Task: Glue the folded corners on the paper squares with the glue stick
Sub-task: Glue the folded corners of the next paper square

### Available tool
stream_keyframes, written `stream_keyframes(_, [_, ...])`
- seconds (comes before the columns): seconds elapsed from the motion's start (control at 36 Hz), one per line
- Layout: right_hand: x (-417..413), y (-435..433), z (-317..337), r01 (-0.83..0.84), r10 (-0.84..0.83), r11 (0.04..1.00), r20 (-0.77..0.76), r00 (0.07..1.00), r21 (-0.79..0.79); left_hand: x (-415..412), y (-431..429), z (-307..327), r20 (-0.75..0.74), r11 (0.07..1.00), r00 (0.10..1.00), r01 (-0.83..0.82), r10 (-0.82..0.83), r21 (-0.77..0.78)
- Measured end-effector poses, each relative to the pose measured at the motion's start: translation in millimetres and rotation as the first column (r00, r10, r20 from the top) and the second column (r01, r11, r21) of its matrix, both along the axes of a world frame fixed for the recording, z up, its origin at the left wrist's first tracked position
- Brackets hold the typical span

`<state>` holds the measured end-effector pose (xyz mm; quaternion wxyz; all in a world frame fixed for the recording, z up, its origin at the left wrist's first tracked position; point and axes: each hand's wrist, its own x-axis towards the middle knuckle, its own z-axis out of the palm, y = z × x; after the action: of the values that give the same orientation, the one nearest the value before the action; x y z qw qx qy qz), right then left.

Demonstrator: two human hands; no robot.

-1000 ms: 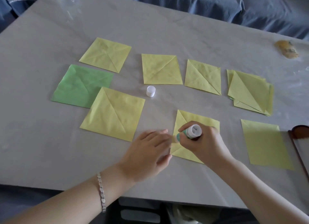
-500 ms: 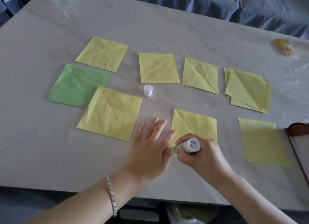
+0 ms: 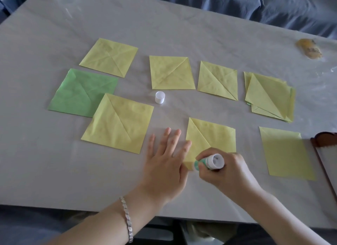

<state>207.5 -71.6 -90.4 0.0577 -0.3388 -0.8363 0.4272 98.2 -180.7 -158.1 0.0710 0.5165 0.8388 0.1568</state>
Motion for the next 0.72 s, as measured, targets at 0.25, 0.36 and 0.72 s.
stream_keyframes(0.25, [-9,20,2,0.15,-0.148,0.988,-0.05,0.988,0.024,2,0,0,-0.011,0.999,1.0,-0.013,0.013,0.033])
stream_keyframes(0.36, [-5,20,3,0.147,-0.145,0.989,-0.047,0.988,0.03,2,0,0,-0.01,0.999,1.0,-0.009,0.009,0.035])
stream_keyframes(0.72, [5,19,2,0.148,-0.147,0.988,-0.023,0.989,0.042,1,1,-4,-0.055,1.0,0.998,0.004,-0.005,-0.019])
